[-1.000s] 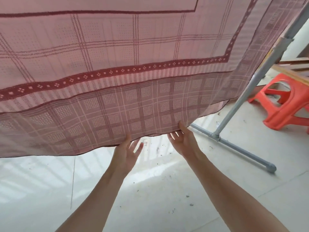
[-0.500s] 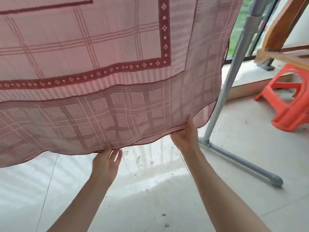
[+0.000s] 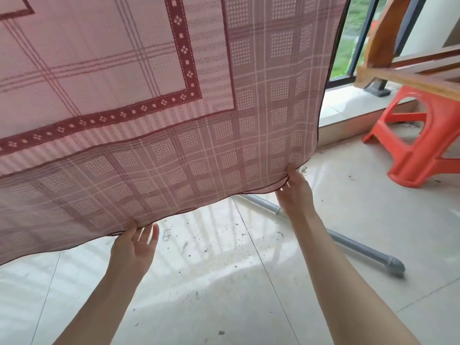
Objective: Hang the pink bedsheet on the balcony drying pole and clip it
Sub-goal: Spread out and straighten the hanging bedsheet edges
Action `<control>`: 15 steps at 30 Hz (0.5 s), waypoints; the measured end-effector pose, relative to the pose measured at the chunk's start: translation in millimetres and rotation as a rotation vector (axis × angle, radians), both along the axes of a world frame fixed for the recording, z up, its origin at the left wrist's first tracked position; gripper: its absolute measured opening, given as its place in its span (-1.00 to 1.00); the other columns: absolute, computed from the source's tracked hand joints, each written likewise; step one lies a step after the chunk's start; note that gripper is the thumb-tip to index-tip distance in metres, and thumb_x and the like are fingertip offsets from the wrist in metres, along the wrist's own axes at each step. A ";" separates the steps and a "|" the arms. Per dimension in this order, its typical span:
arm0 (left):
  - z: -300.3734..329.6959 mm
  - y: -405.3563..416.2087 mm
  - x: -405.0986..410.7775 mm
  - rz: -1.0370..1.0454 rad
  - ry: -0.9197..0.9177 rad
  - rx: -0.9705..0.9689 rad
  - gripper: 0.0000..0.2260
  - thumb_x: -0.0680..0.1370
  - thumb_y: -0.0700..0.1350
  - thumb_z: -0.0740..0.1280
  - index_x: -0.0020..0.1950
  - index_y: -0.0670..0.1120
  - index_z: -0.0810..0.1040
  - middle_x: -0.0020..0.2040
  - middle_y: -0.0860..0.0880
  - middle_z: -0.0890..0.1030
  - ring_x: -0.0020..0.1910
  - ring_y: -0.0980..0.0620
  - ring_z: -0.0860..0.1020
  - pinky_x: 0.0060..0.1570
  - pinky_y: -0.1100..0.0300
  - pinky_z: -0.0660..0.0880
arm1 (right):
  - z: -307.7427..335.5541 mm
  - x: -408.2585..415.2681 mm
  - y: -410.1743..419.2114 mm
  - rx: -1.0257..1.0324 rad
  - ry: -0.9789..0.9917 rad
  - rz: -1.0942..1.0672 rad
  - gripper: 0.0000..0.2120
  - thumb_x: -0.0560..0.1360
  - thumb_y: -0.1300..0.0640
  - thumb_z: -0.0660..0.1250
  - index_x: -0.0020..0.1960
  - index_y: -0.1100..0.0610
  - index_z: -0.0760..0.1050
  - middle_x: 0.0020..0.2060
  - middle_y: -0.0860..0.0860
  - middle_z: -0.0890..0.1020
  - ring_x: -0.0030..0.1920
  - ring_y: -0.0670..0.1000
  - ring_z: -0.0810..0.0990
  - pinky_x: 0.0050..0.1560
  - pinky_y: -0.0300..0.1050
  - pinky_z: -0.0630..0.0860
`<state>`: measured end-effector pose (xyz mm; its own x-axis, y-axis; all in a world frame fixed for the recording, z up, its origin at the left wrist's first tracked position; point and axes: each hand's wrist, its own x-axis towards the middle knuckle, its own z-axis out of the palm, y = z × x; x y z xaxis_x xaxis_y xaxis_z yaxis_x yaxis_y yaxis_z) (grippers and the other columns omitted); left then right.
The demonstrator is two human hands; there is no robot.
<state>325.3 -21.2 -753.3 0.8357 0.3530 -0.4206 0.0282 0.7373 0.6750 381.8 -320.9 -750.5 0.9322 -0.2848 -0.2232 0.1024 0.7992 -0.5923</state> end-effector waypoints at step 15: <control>3.1 6.7 11.2 0.003 0.025 0.124 -0.86 0.59 -0.22 0.20 -0.12 -0.02 0.45 -0.16 0.11 0.51 -0.16 0.18 0.49 -0.01 0.16 0.43 | -17.1 2.1 3.4 0.246 -0.062 0.008 -0.66 0.58 0.27 0.15 0.35 0.26 0.33 0.14 0.10 0.54 0.06 -0.02 0.56 0.16 -0.06 0.47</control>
<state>336.6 -14.4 -750.2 0.8244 0.4062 -0.3942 0.0438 0.6486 0.7599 383.9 -317.4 -767.6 0.9483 -0.2214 -0.2273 0.1254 0.9195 -0.3727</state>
